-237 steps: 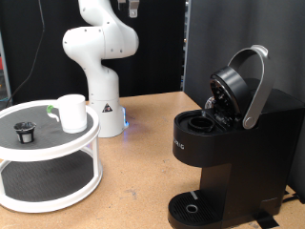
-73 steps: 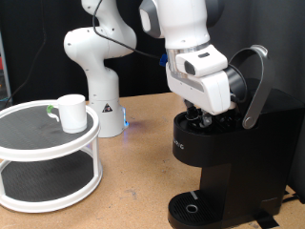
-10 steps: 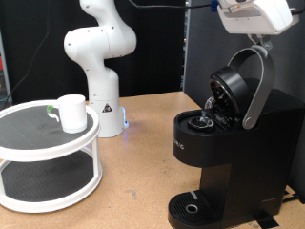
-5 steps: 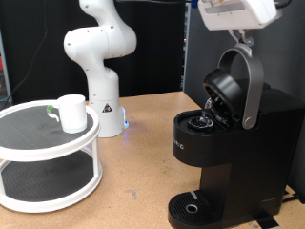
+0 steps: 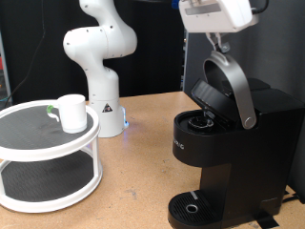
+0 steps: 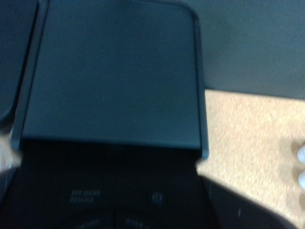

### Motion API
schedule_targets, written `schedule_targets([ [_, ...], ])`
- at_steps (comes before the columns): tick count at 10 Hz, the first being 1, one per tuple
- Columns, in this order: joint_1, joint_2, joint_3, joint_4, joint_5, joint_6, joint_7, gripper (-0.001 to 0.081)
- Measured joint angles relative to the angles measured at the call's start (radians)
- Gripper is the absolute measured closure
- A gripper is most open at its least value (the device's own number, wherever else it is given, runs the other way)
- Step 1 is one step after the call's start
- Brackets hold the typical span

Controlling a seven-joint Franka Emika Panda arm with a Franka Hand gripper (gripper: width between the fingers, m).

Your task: Make a cup of coffee with the keurig machine

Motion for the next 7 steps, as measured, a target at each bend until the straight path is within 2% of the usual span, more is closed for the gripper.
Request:
schedule_targets([
  [4,-0.046,0.009,-0.018,-0.026,-0.101,-0.022,0.0,0.0804],
  [7,-0.073,0.037,-0.029,-0.063,-0.14,0.009,-0.005,0.0804],
])
